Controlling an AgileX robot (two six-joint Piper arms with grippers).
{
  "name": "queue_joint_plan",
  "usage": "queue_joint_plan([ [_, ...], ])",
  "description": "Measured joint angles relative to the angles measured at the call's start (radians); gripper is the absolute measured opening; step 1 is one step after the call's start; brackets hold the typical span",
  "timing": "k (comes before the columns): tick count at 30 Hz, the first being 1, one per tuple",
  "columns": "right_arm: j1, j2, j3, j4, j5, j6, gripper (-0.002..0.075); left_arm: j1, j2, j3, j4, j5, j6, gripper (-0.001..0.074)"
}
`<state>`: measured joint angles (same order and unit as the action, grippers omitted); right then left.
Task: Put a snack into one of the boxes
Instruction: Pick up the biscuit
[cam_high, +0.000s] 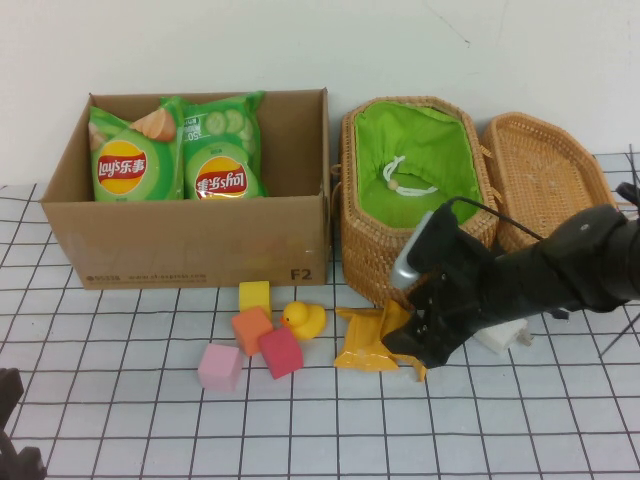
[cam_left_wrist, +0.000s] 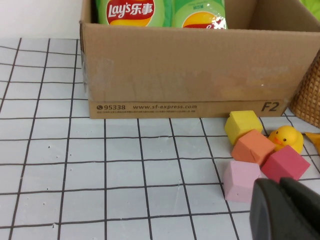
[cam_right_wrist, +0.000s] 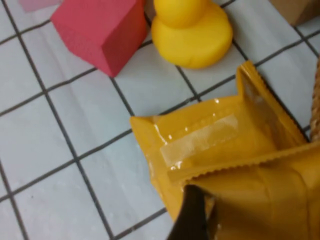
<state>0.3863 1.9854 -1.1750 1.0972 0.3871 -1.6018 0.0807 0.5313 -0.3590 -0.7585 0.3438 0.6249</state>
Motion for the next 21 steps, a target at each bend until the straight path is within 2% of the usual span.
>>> queue_joint_plan([
  [12, 0.0, 0.068, -0.022, -0.002, 0.086, -0.039, 0.0563, 0.0, 0.0, 0.006, 0.0, -0.01, 0.0, 0.0],
  [15, 0.0, 0.07, -0.022, -0.003, 0.086, -0.04, 0.0527, 0.0, 0.0, 0.006, 0.0, -0.011, 0.001, 0.0],
  [19, 0.0, 0.07, -0.022, -0.003, 0.115, -0.04, 0.0428, 0.0, 0.0, 0.006, 0.0, -0.011, 0.002, 0.0],
  [21, 0.0, 0.07, -0.027, -0.003, 0.153, -0.037, 0.0427, 0.0, 0.0, 0.006, 0.0, -0.013, 0.002, 0.0],
])
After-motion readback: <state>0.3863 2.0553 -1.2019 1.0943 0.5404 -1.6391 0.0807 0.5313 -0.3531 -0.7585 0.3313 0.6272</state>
